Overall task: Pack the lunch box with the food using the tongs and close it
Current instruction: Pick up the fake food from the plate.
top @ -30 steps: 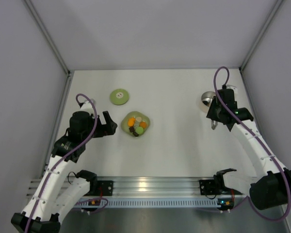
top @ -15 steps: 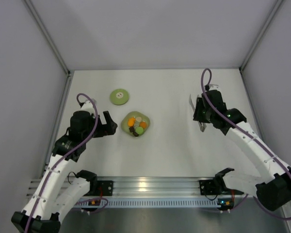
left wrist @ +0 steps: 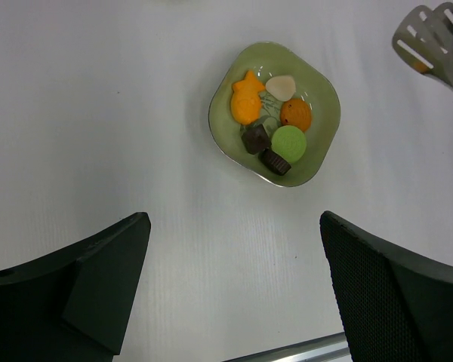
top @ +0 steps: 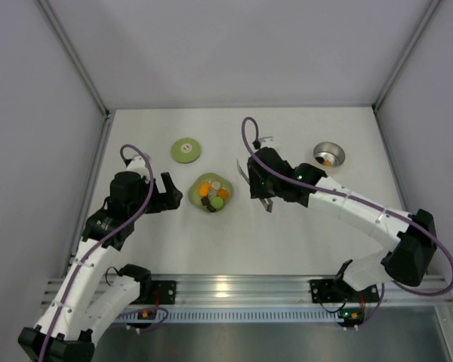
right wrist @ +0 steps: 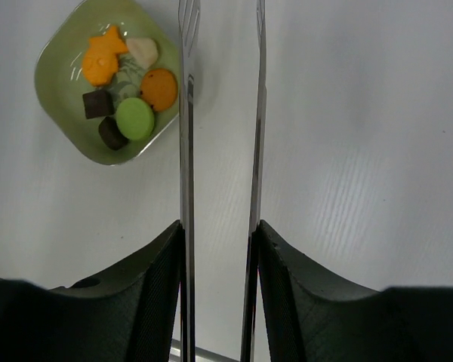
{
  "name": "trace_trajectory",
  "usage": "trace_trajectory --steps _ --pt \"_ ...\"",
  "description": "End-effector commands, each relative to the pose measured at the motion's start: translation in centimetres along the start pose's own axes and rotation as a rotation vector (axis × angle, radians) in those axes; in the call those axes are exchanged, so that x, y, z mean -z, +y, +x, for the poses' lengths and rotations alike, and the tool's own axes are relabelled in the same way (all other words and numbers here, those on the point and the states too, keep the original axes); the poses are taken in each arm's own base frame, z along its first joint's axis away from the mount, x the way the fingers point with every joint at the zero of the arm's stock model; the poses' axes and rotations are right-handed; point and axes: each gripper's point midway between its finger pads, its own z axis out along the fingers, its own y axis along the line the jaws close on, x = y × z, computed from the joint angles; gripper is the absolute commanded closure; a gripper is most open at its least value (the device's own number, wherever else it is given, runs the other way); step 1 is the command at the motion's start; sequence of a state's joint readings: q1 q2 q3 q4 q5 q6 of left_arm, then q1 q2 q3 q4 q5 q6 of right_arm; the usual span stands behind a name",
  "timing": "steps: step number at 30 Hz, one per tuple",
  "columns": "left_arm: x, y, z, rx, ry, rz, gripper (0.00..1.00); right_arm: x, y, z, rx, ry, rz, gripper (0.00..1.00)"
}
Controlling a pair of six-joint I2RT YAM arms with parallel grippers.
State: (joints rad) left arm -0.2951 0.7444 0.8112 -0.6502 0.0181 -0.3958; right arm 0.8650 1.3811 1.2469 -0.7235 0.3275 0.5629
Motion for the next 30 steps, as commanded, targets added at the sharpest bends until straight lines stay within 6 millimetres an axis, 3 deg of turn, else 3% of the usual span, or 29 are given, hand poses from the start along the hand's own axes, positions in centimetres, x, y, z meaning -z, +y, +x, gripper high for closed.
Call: trace_trajectory --steps 1,7,10,30 --pt "0.1 -0.5 -1.3 -0.007 -0.049 0.019 0.01 0.9 4.4 -3.0 -0.011 -0.108 -0.056 0.59" --pt "0.1 -0.4 -1.3 -0.008 -0.048 0.018 0.01 -0.5 8.3 -1.9 0.063 -0.076 -0.066 0.59" --pt "0.1 -0.4 -1.2 -0.007 -0.044 0.019 0.01 -1.4 9.3 -1.2 0.084 -0.057 -0.06 0.59" --pt "0.0 -0.4 -1.1 -0.008 -0.04 0.018 0.01 -4.8 10.7 1.8 0.135 0.018 -0.059 0.59"
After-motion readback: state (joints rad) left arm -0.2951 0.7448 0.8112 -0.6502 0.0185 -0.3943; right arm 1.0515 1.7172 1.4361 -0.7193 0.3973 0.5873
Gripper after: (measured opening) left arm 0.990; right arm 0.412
